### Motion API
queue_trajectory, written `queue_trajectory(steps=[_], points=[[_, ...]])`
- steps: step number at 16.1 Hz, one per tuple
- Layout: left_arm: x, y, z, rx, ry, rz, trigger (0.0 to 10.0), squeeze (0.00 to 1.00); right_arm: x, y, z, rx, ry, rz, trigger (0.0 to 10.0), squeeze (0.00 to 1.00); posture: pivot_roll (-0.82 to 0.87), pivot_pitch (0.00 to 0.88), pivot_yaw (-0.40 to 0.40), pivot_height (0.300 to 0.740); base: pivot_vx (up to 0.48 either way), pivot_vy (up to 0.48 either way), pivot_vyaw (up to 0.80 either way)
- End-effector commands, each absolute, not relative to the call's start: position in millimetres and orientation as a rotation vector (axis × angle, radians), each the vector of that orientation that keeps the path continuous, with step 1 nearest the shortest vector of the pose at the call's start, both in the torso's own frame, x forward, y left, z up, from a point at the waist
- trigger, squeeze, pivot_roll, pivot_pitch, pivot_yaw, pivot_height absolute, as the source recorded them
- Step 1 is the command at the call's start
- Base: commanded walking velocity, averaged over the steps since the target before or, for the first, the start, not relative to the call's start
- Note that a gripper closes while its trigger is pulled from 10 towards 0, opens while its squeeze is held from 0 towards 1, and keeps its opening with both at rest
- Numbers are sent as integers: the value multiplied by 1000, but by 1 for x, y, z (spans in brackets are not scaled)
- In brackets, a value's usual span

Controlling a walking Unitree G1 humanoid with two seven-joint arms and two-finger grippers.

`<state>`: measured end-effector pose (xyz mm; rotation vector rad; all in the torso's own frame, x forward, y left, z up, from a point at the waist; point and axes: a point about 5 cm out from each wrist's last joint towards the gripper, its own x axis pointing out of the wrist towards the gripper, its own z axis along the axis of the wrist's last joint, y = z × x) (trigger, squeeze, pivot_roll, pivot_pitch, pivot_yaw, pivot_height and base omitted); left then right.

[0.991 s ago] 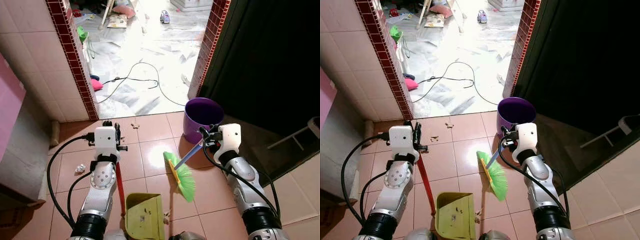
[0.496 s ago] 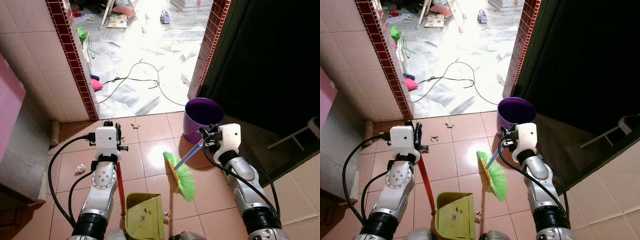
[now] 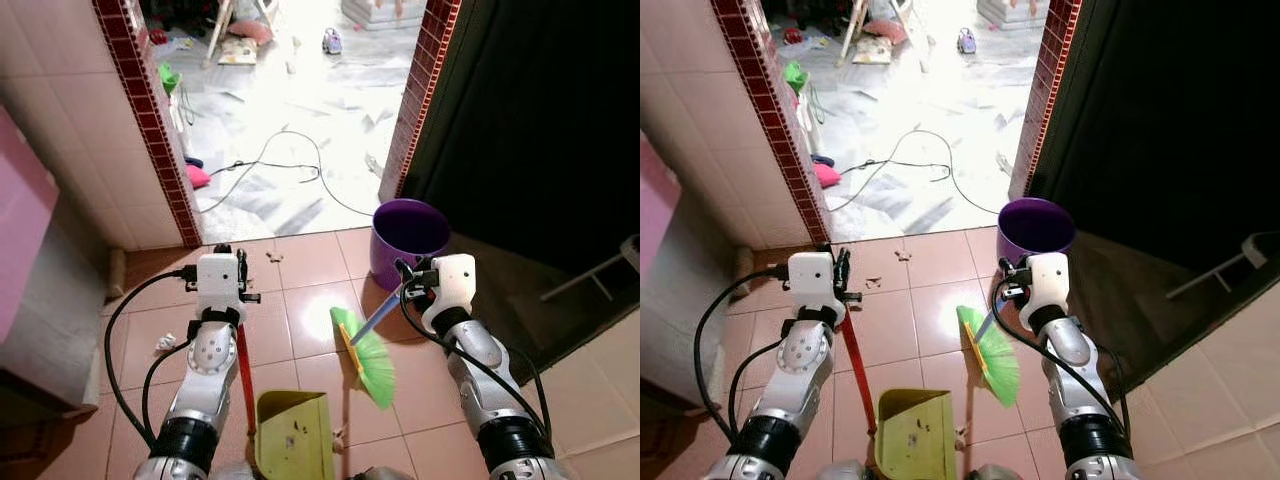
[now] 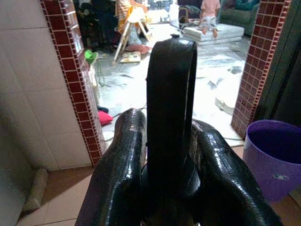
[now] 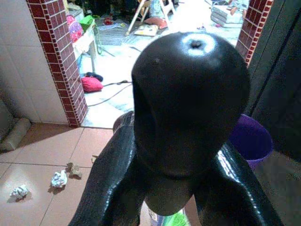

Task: Sweep floor

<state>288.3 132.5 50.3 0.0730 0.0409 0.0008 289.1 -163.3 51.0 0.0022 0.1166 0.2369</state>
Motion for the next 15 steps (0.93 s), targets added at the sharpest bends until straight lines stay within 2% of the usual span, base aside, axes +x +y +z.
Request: queue_trajectory(steps=[1,6,15], points=[[274,137,20,99,201,-24,10000,0,286,-161,40,36,172,228,10000,0,-80,0,-15,740,0,0,0],[274,147,21,138,184,-23,10000,0,294,-155,41,47,161,221,10000,0,-53,0,-11,740,0,0,0],[272,129,33,96,116,-10,10000,0,289,-166,40,3,172,254,10000,0,-78,0,-69,740,0,0,0]])
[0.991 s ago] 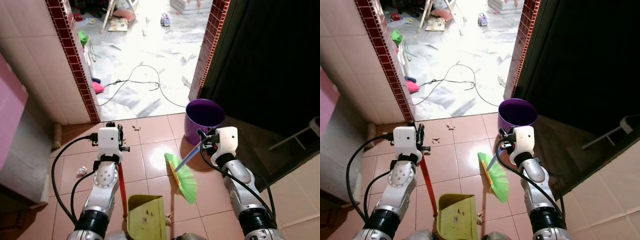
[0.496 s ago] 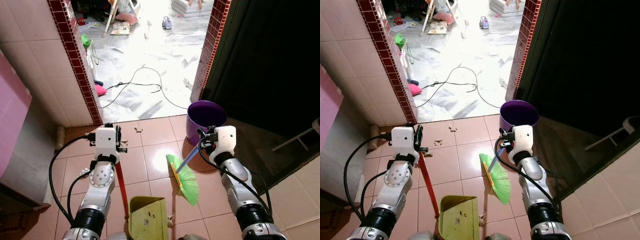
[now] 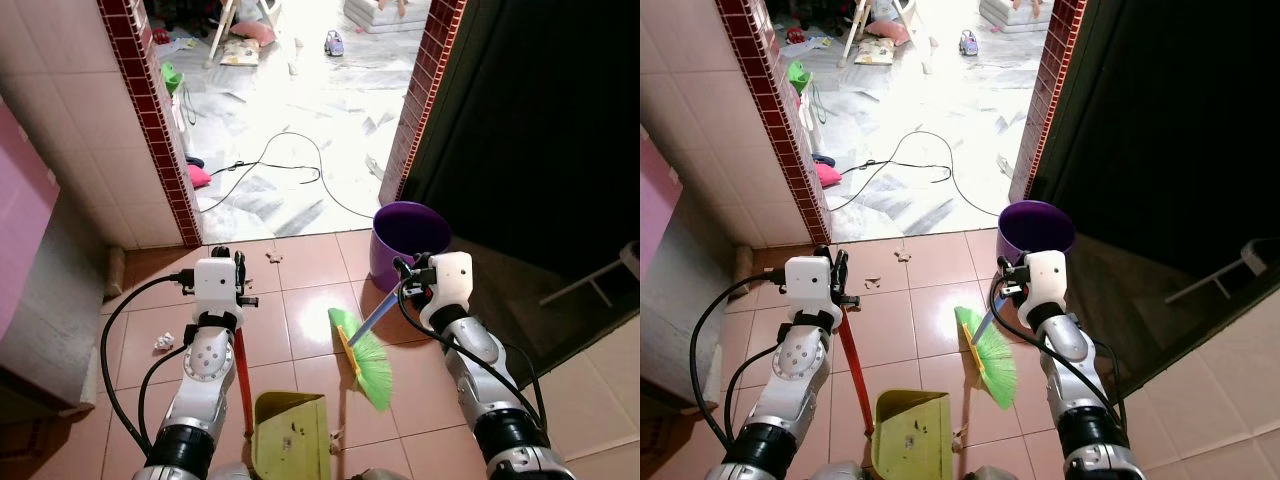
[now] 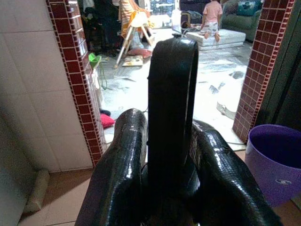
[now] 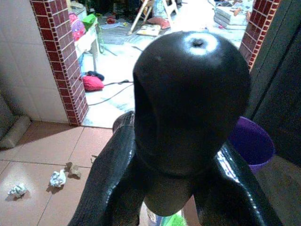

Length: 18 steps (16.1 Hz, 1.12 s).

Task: Sweep floor

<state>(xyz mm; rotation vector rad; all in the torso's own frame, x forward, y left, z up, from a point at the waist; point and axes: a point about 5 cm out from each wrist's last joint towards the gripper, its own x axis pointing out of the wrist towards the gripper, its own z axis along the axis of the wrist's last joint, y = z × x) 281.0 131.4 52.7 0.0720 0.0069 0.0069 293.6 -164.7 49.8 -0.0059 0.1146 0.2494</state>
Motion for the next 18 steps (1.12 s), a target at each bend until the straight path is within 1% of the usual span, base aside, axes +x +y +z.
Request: queue_trajectory(steps=[1,4,18], points=[[270,127,33,89,112,-6,10000,0,287,-166,40,-2,175,262,10000,0,-85,0,-78,740,0,0,0],[268,121,34,75,108,-1,10000,0,285,-170,41,-16,179,274,10000,0,-97,10,-93,740,0,0,0],[262,117,35,67,124,0,10000,0,278,-176,41,-31,198,282,10000,0,-107,27,-98,740,0,0,0]])
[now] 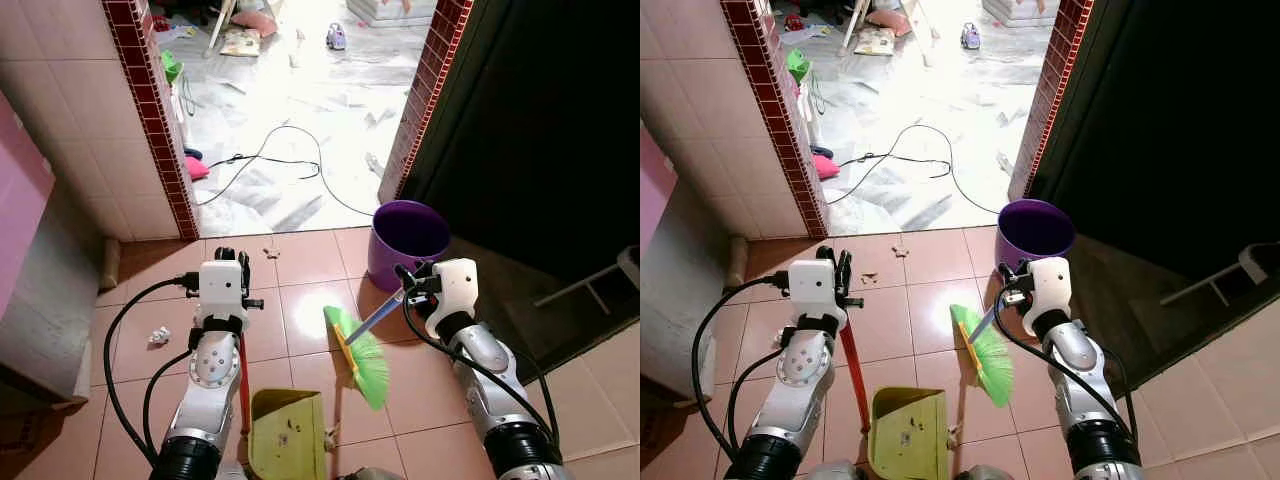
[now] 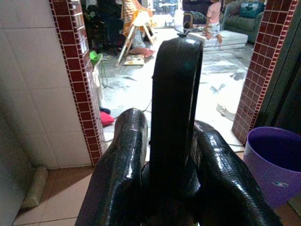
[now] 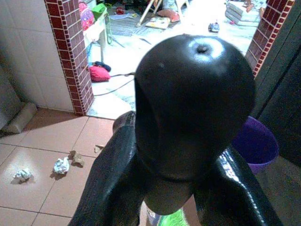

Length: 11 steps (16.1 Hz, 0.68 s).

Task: Sweep floor

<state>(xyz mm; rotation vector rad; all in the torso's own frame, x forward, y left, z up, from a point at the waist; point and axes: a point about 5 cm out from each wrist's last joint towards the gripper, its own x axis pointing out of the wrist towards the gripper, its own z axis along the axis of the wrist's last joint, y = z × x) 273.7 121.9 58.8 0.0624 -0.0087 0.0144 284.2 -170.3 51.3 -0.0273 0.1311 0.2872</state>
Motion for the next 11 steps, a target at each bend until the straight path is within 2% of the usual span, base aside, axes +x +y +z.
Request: queue_trajectory(steps=[1,11], points=[[262,117,35,67,125,0,10000,0,278,-176,41,-31,198,282,10000,0,-106,28,-99,740,0,0,0],[261,116,35,63,130,1,10000,0,277,-177,42,-39,203,288,10000,0,-112,32,-99,740,0,0,0]])
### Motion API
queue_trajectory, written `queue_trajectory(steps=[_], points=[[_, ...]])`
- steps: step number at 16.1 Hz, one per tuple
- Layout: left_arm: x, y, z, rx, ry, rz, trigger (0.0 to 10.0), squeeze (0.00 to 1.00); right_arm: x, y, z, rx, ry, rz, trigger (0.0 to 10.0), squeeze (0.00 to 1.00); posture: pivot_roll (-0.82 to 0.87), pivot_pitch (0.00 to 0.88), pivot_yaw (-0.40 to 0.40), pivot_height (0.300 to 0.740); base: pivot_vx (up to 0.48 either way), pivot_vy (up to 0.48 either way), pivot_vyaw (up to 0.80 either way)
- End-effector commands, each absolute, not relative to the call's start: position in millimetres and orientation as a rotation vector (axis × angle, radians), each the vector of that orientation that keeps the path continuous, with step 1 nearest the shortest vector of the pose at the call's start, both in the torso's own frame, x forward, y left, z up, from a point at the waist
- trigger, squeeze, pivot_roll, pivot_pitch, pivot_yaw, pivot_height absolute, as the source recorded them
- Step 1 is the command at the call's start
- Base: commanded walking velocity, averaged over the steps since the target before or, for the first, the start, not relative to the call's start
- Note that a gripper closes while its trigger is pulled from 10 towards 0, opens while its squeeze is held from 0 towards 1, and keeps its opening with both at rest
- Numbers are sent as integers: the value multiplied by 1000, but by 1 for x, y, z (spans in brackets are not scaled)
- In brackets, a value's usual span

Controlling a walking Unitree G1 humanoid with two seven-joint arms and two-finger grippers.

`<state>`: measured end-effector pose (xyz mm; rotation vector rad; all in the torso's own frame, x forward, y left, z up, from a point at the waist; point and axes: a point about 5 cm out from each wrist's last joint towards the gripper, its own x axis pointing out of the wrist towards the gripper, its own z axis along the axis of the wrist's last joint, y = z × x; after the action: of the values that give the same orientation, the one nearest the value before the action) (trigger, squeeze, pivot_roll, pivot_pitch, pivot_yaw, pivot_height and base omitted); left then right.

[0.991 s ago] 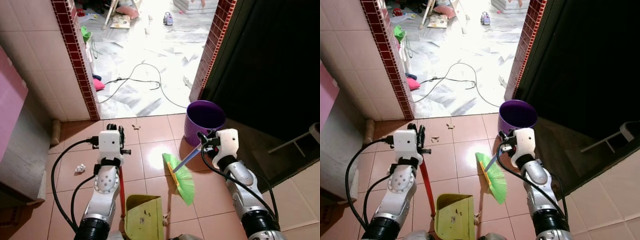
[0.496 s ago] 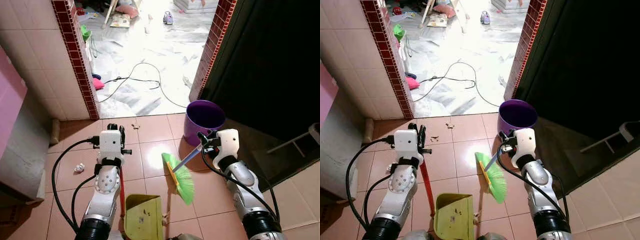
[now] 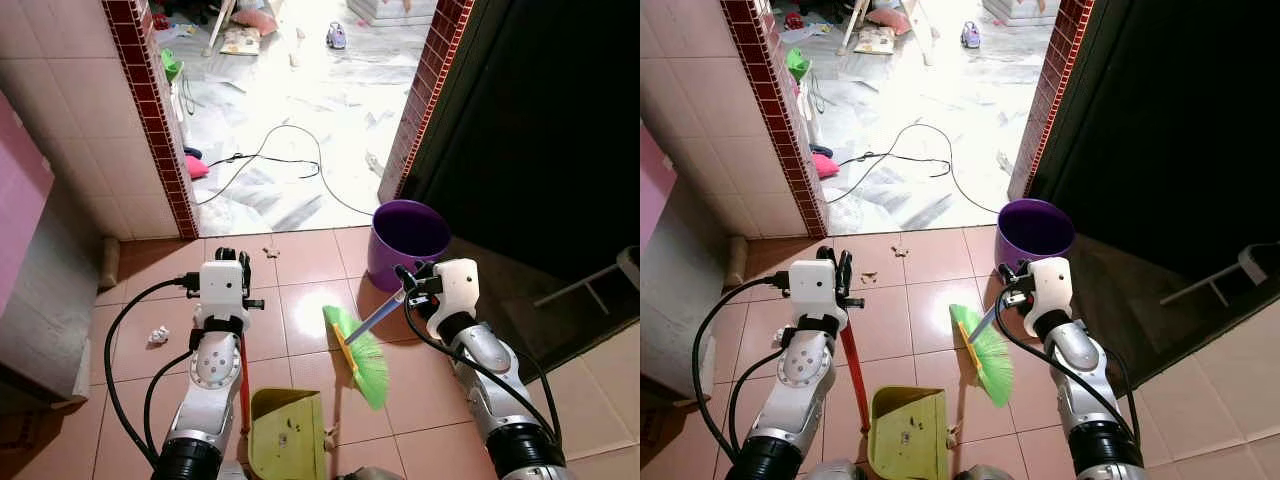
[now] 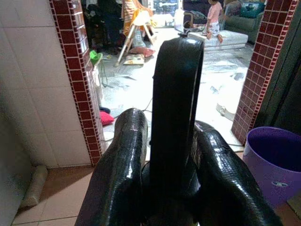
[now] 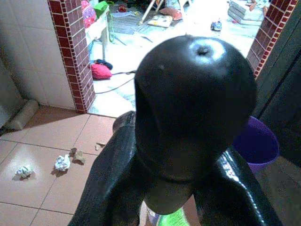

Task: Sweep floor

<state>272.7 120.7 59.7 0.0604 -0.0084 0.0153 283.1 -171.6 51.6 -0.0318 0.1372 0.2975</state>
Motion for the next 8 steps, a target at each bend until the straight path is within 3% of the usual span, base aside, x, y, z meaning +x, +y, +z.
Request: queue_trajectory(steps=[1,8], points=[[261,116,35,63,131,2,10000,0,277,-177,42,-40,204,289,10000,0,-112,33,-100,740,0,0,0],[262,116,34,64,133,3,10000,0,278,-176,42,-41,204,292,10000,0,-113,34,-98,740,0,0,0]])
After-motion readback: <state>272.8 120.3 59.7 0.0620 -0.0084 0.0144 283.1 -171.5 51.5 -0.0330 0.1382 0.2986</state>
